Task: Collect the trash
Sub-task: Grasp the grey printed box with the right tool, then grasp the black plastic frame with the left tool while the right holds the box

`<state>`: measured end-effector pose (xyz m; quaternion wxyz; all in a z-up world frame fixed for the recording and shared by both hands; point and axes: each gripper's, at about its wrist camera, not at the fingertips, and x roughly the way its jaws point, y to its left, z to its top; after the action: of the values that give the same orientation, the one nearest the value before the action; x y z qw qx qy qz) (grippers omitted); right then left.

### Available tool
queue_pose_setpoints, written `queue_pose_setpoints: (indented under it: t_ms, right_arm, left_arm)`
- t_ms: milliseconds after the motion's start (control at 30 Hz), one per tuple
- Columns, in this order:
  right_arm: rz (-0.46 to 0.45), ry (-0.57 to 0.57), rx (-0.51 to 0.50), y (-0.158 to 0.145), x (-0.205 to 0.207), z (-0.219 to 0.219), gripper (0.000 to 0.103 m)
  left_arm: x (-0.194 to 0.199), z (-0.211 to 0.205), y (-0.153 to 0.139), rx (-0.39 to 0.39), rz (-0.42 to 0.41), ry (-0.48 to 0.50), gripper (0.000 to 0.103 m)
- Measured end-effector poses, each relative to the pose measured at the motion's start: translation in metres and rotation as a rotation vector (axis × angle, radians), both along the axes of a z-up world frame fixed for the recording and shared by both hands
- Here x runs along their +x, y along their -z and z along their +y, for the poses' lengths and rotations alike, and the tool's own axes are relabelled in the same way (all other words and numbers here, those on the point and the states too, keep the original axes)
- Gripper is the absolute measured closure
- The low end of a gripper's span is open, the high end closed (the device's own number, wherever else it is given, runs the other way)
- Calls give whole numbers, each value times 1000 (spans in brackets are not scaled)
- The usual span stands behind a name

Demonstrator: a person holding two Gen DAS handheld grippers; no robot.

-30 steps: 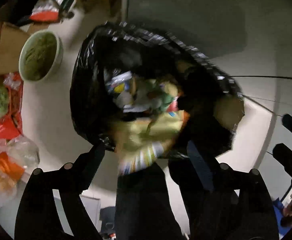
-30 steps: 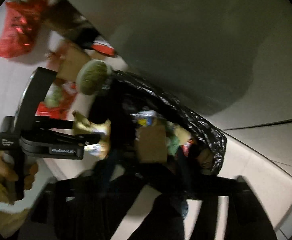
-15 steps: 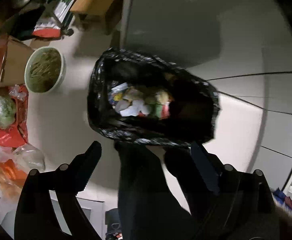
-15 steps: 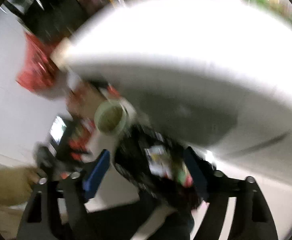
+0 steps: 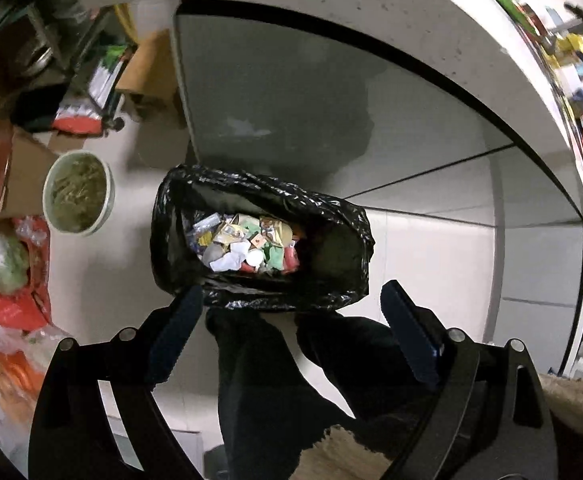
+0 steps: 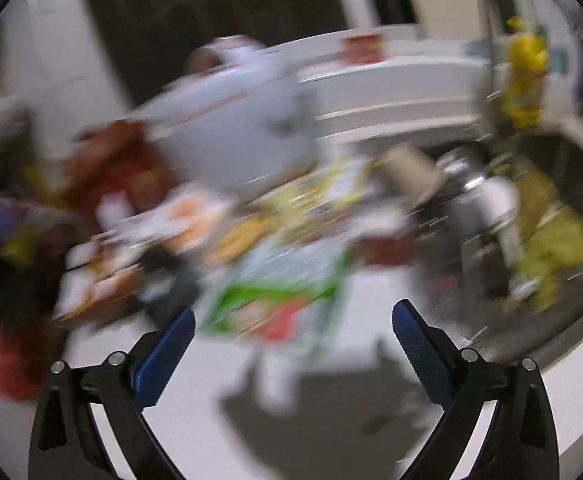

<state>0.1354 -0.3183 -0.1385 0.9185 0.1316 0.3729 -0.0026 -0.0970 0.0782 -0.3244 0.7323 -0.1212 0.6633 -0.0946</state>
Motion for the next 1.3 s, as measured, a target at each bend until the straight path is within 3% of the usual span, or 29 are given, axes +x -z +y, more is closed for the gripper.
queue_pose_setpoints:
  t_ms: [133, 233, 300, 367, 400, 633, 833, 900, 1000, 1133, 1300]
  right_arm:
    - [37, 59, -133, 11, 46, -23, 7]
    - [116, 46, -193, 28, 78, -28, 19]
    - [184, 42, -182, 43, 92, -33, 40]
    - [209, 41, -177, 51, 96, -33, 40]
    - [204, 32, -171, 52, 98, -33, 46]
    - [113, -51, -133, 22, 67, -20, 51]
    - [20, -98, -19, -17, 1, -33, 51]
    - [11, -106, 24, -22, -15, -37, 51]
    - [-6, -110, 86, -26, -37, -41, 51]
    - [-18, -105, 127, -23, -60, -41, 50]
    - [1, -89, 166, -15, -81, -48, 50]
  left_arm:
    - [-6, 5, 6, -3, 39, -62, 15]
    - [-8, 4, 3, 4, 40, -88, 15]
    - [-7, 4, -2, 7, 35, -98, 15]
    - [-6, 2, -8, 7, 26, -103, 15]
    - [-5, 0, -12, 7, 16, -102, 15]
    - [21, -22, -75, -37, -139, -31, 15]
    - [98, -58, -154, -141, -364, 43, 15]
    - [128, -79, -170, -117, -413, 79, 15]
    - [190, -129, -184, 29, -485, 171, 15]
    - [260, -182, -167, 192, -455, 291, 15]
    - [313, -197, -136, 272, -355, 306, 15]
